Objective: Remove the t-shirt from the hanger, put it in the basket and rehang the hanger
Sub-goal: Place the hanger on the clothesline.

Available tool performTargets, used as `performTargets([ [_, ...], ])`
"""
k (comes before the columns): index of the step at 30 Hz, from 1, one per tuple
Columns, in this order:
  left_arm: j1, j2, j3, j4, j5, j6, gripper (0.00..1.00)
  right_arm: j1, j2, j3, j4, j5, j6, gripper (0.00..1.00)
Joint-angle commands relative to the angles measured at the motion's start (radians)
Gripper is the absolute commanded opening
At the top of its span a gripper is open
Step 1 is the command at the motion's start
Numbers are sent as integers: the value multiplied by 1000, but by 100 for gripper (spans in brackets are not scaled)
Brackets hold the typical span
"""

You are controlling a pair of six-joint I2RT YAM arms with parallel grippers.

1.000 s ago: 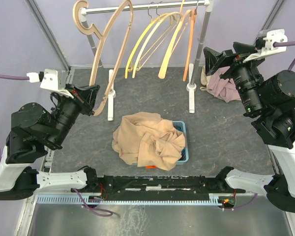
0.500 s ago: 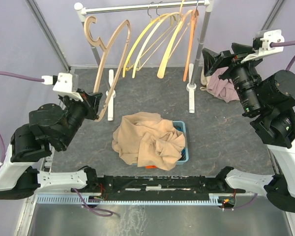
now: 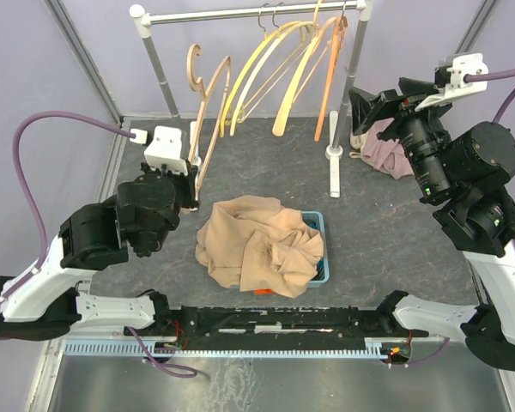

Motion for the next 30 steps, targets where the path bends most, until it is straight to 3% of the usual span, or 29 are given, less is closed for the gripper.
performTargets([
  [1, 19, -10, -11, 55, -50, -9, 3, -1, -12, -3, 38, -21, 18, 99],
  [6, 72, 8, -58, 118, 23, 21, 3, -2, -21, -13, 45, -23, 30, 99],
  [17, 381, 94, -118, 335, 358, 130, 3, 0, -47, -14, 13, -24, 46, 99],
  [24, 561, 205, -53, 425, 564, 184, 3, -1, -68, -10, -10, -21, 46, 99],
  [30, 600, 278, 54, 469, 613, 250, 3, -1, -84, -19, -20, -15, 42, 99],
])
